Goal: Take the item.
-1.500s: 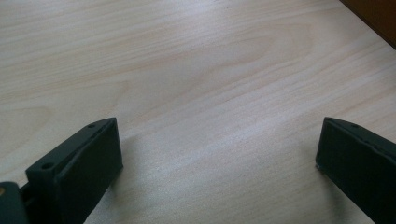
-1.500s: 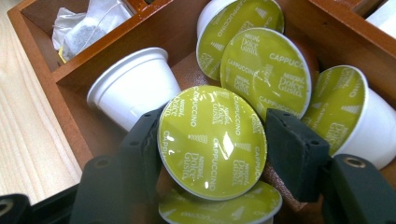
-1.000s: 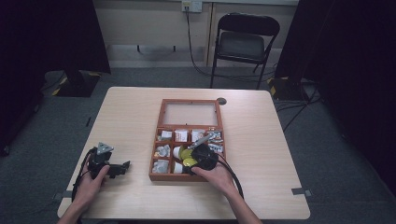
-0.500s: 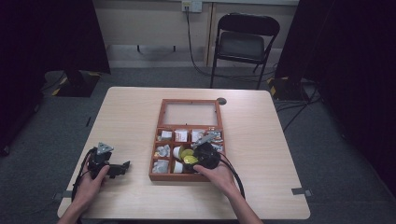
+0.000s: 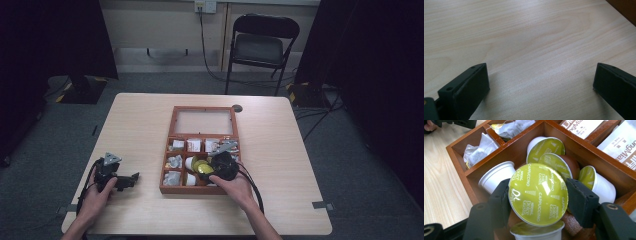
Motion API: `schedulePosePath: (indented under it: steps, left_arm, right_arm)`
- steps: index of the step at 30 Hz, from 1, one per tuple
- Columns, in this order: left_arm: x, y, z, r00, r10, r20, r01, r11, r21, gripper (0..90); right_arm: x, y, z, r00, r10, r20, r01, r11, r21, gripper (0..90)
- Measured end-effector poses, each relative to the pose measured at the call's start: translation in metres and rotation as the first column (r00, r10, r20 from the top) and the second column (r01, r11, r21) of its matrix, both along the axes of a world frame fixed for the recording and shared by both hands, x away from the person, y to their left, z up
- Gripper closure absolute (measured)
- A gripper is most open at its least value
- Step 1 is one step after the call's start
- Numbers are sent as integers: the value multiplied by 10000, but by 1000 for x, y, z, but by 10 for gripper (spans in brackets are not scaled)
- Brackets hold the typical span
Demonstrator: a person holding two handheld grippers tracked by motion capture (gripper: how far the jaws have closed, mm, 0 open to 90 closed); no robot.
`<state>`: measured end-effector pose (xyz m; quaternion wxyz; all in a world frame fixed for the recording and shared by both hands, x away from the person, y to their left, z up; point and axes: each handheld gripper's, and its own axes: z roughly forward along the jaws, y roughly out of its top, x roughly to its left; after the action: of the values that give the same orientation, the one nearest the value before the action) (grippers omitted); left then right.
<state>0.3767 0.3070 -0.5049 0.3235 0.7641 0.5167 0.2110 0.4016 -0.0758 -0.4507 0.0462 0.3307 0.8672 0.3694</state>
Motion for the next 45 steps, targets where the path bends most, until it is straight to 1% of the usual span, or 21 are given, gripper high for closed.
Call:
schedulePosePath:
  steps: [18, 25, 37, 45]
  left_arm:
    - [0, 0, 0, 10000, -1, -20, 1, 10000, -5, 0]
    - [0, 0, 0, 10000, -4, -23, 4, 10000, -1, 0]
    - [-1, 0, 0, 10000, -47, -18, 47, 10000, -8, 0]
    - [-1, 0, 0, 10000, -35, -12, 35, 10000, -10, 0]
  right_arm:
    - [1, -7, 10, 9996, -147, 241, 137, 9991, 404, 400]
    - [1, -9, 14, 9992, -222, 328, 201, 9978, 626, 400]
    - [2, -12, 20, 9982, -306, 523, 260, 9960, 858, 400]
    - [1, -22, 24, 9966, -541, 623, 475, 9936, 1027, 400]
